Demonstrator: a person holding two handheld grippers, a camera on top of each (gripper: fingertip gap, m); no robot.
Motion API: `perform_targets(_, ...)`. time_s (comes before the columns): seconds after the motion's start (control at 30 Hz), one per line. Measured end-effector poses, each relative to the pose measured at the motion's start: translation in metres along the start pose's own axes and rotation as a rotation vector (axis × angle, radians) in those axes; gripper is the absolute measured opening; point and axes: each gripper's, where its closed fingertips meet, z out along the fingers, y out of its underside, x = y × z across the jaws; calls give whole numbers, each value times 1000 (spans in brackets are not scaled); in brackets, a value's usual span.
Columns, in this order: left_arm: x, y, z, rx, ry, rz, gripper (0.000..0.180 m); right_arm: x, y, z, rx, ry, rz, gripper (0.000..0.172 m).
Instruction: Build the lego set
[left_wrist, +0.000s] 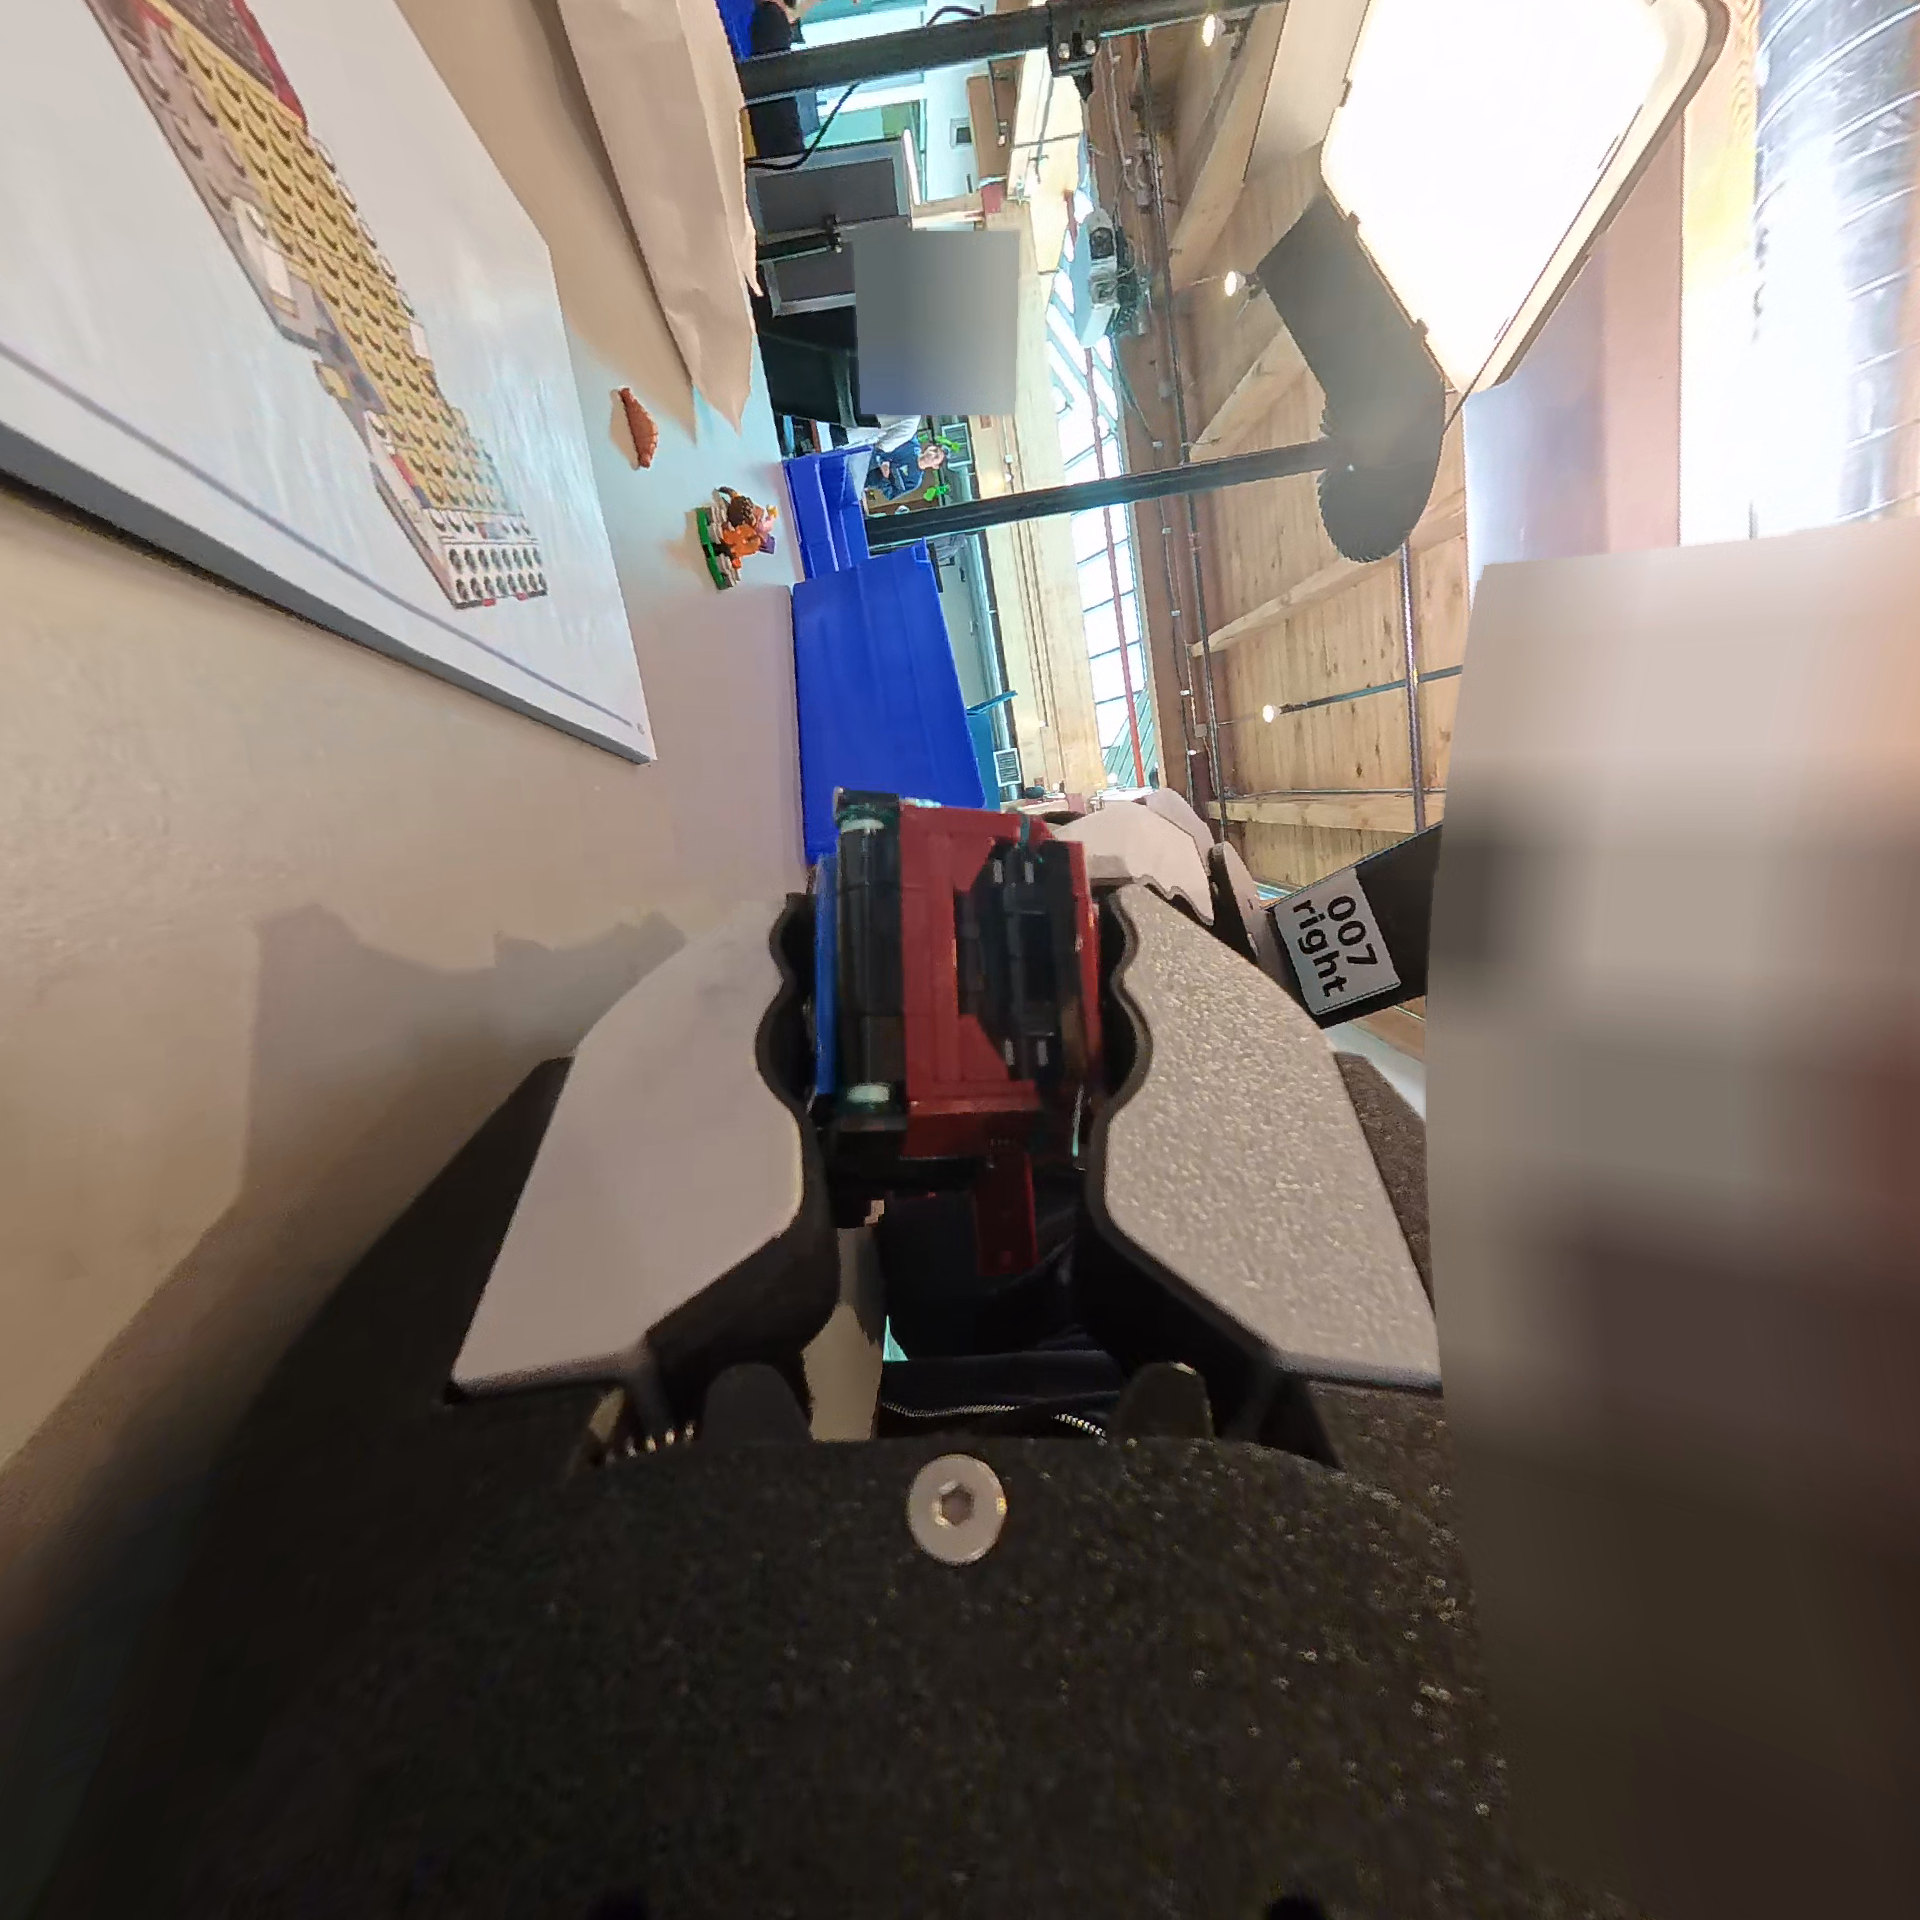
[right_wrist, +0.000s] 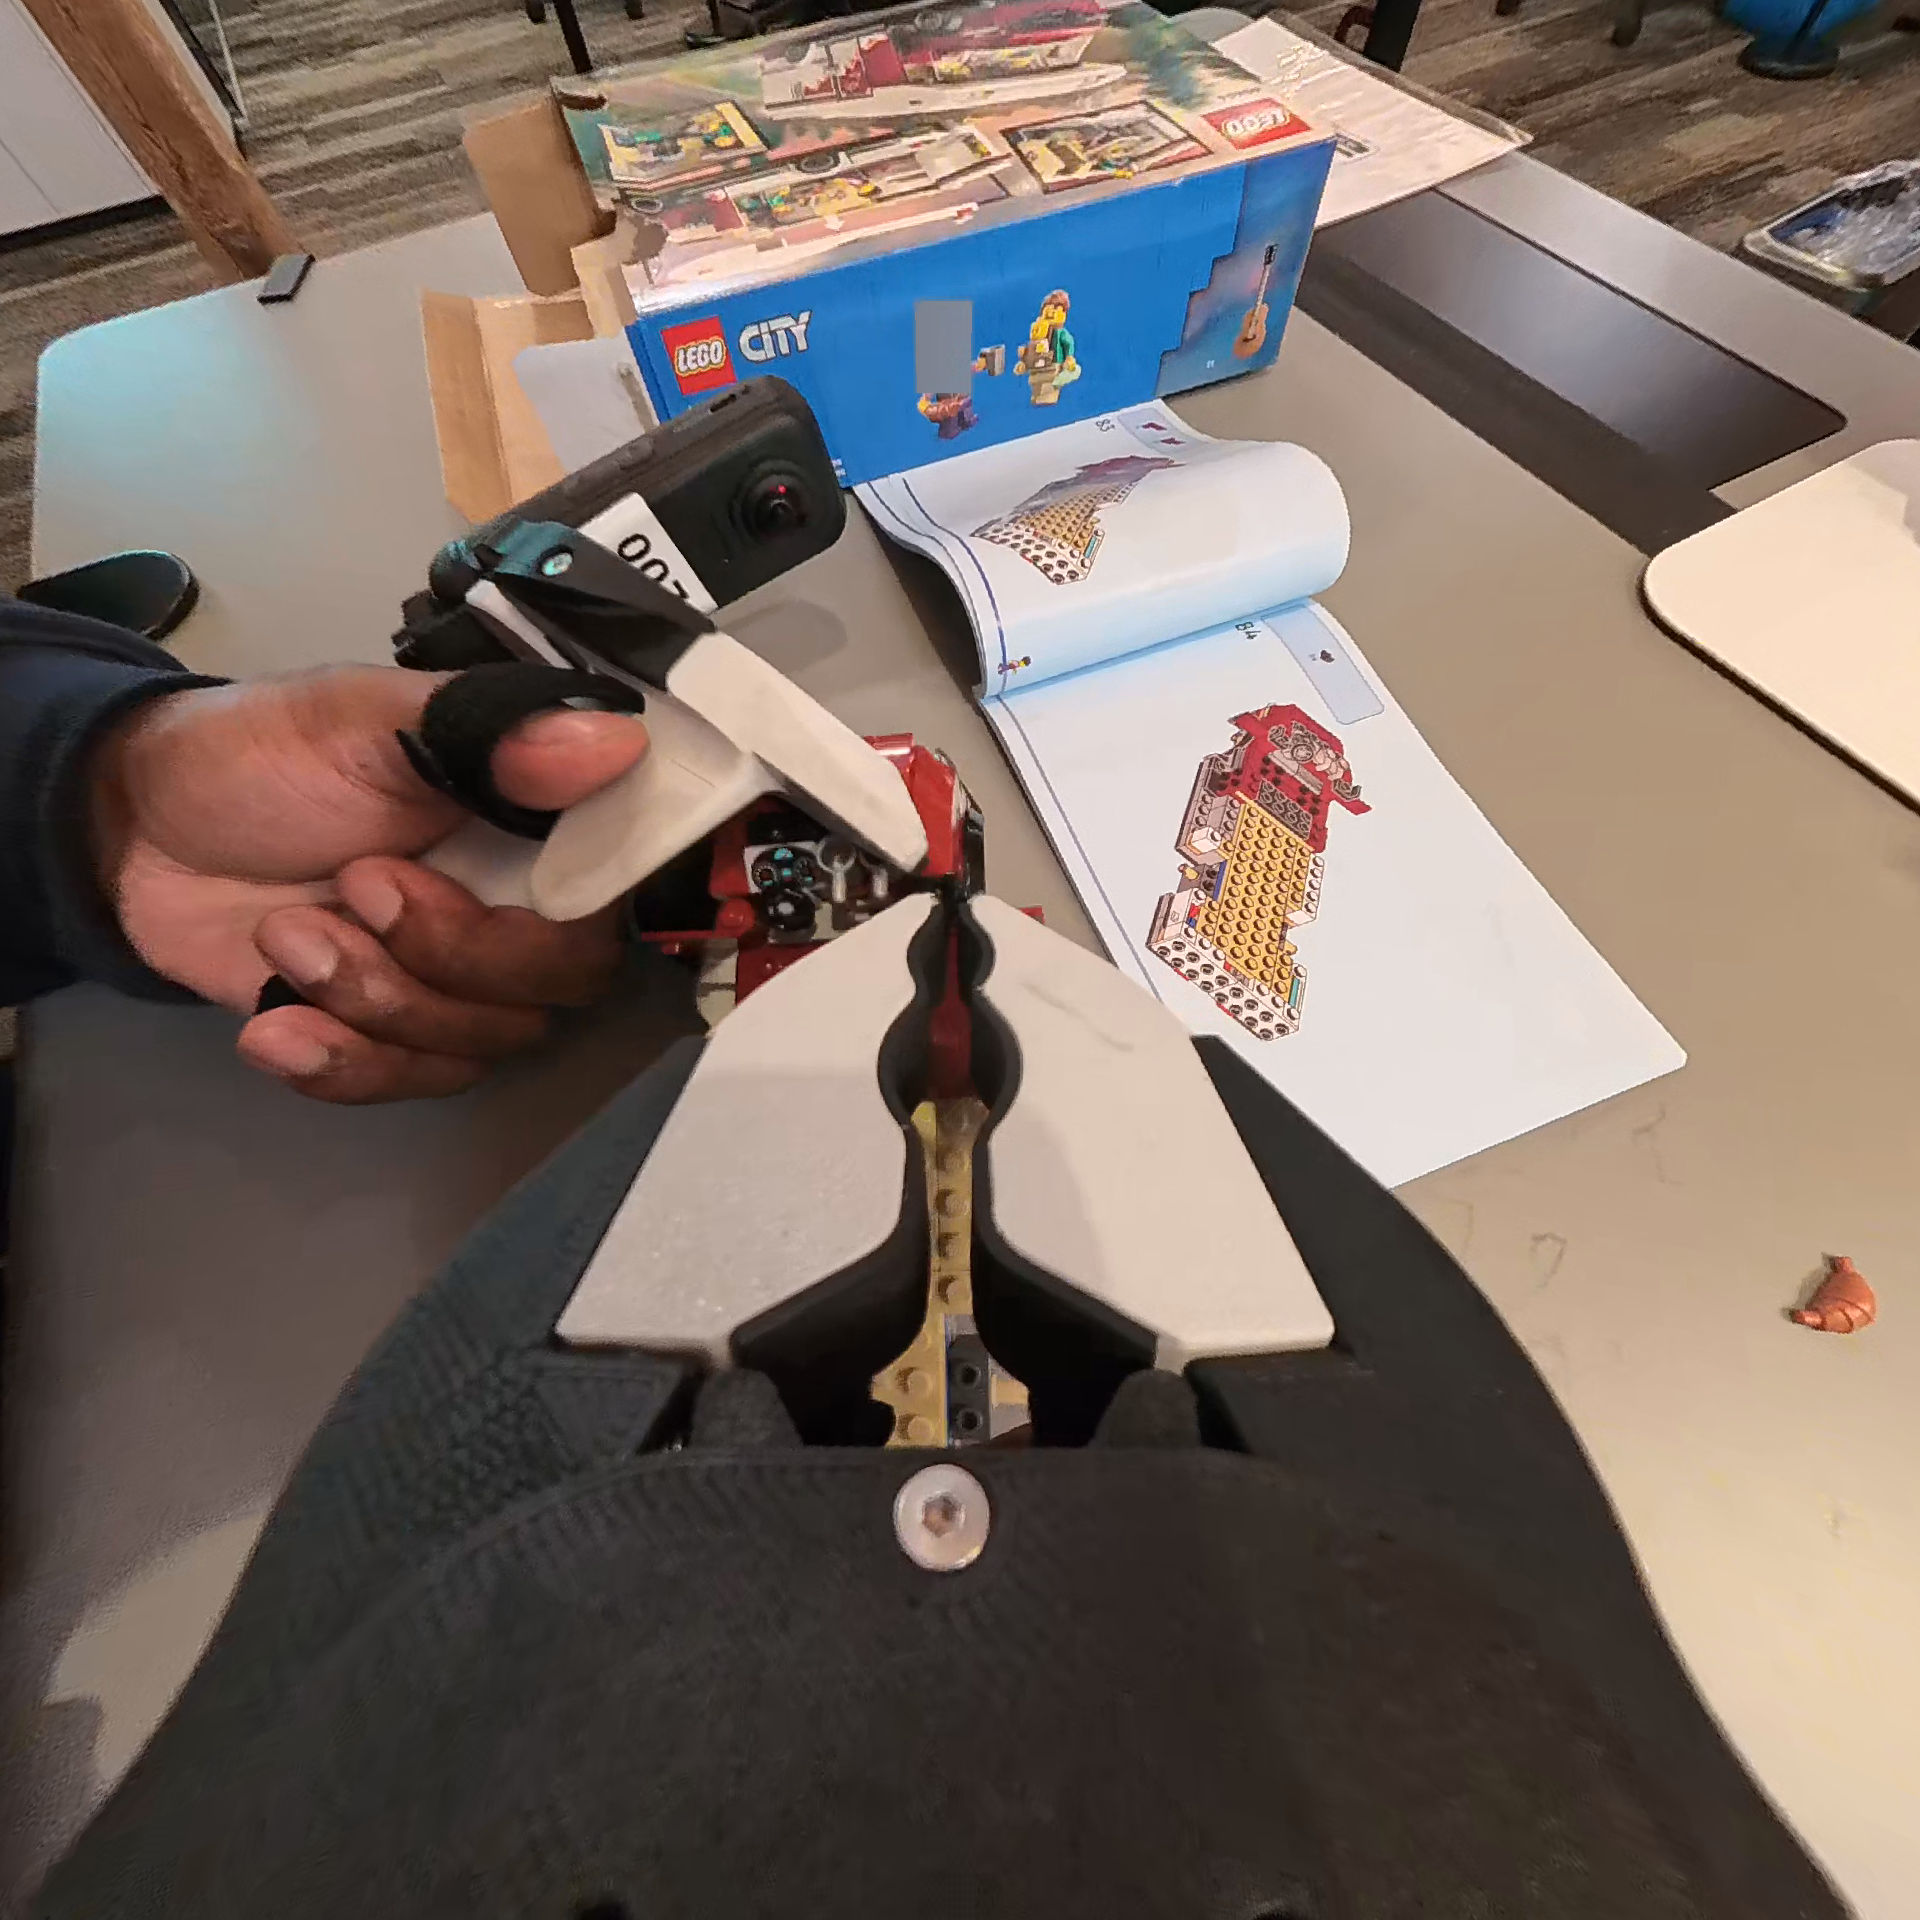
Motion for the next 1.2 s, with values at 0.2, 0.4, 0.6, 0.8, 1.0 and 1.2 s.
perform_targets(0.2, 2, -2, 0, 2, 8, 31, 53, 1, -1, 0, 1, 65, -61, 1)
perform_targets(0.4, 1, -1, 1, -3, -20, 83, 53, 2, 0, -1, 2, 75, -70, 1)
perform_targets(0.6, 2, -1, 1, 2, -19, 77, 53, 1, -1, -2, 16, 95, -117, 1)
perform_targets(0.8, -5, -1, 1, 12, 23, -75, 53, -1, 4, 3, 2, 72, -100, 4)
perform_targets(1.0, -5, -3, 0, 20, 27, -78, 53, 1, 4, 3, 15, 60, -58, 4)
perform_targets(1.2, -7, -3, -1, 29, 25, -99, 53, 1, 6, 6, 16, 55, -45, 4)
